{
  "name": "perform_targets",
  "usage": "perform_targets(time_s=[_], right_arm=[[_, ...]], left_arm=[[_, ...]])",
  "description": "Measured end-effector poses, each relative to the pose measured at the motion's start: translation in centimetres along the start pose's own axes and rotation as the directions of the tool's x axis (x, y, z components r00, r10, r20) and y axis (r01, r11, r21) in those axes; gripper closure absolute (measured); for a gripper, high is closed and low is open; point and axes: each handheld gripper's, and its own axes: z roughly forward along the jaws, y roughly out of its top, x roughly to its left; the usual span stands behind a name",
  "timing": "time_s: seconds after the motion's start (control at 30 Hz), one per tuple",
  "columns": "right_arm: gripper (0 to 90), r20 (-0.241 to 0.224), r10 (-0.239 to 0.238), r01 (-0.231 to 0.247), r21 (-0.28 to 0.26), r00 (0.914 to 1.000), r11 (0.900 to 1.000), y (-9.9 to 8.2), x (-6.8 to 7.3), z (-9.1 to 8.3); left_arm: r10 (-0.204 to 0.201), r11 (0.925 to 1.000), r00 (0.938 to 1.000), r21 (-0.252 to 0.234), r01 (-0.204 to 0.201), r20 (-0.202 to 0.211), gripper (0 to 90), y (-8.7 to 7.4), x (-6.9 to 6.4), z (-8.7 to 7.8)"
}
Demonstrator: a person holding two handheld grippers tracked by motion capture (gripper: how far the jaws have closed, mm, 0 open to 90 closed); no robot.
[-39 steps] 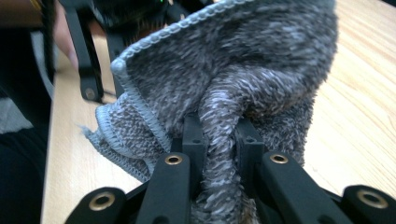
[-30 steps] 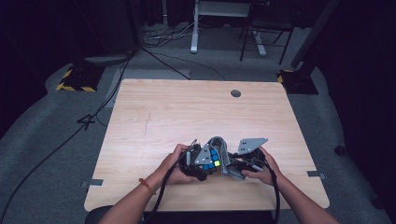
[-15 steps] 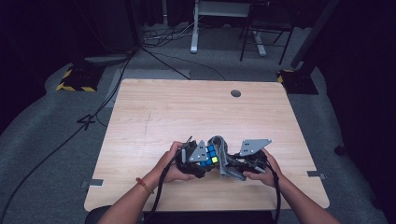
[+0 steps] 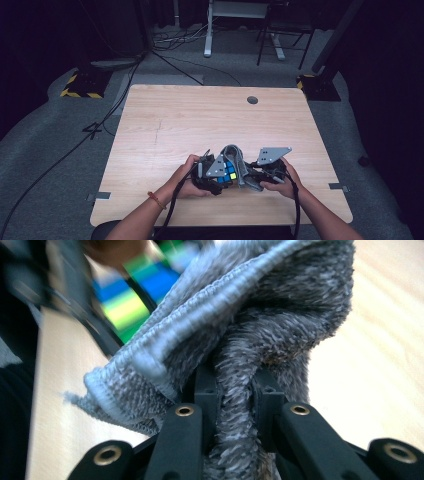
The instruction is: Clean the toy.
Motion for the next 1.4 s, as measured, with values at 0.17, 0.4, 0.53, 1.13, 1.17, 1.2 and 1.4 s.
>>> perform_targets(time_s=[0.17,0.4,0.53,1.13,1.17,1.2,1.4], right_arm=[[78.7,-0.031,0.03,-0.028,0.059,0.9991,0.9979,-1.1,-0.5,1.2],[78.9,-0.101,0.075,-0.08,-0.05,0.992,0.9955,-0.9,-0.6,0.1],[78.9,-0.112,0.063,-0.072,-0.085,0.9917,0.9937,-0.7,-0.4,-0.3],[78.9,-0.104,0.018,-0.025,-0.061,0.9944,0.9979,-0.3,0.6,0.2],[78.9,-0.113,0.025,-0.031,-0.051,0.9933,0.9983,-0.4,0.6,0.5],[78.9,-0.114,0.023,-0.028,-0.038,0.9932,0.9989,-0.5,0.7,0.8],[78.8,-0.11,0.014,-0.017,-0.02,0.9939,0.9997,-0.6,0.9,1.0]], left_arm=[[0.002,0.9994,1.0,-0.036,-0.002,-0.003,33.6,0.2,0.0,-0.5],[0.012,0.9993,0.9999,-0.035,-0.012,-0.004,33.3,-0.1,0.2,-0.4],[0.017,0.9997,0.9999,-0.017,-0.017,0.002,33.0,-0.2,0.2,-0.1],[0.016,0.9998,0.9992,-0.01,-0.017,-0.036,33.0,-0.1,0.2,-0.2],[0.02,0.9998,0.9991,-0.009,-0.02,-0.037,33.1,-0.1,0.2,-0.2],[0.024,0.9997,0.9989,-0.005,-0.024,-0.041,33.1,-0.1,0.2,-0.2],[0.036,0.9973,0.9987,0.066,-0.033,-0.037,32.7,-0.5,0.2,0.5]])
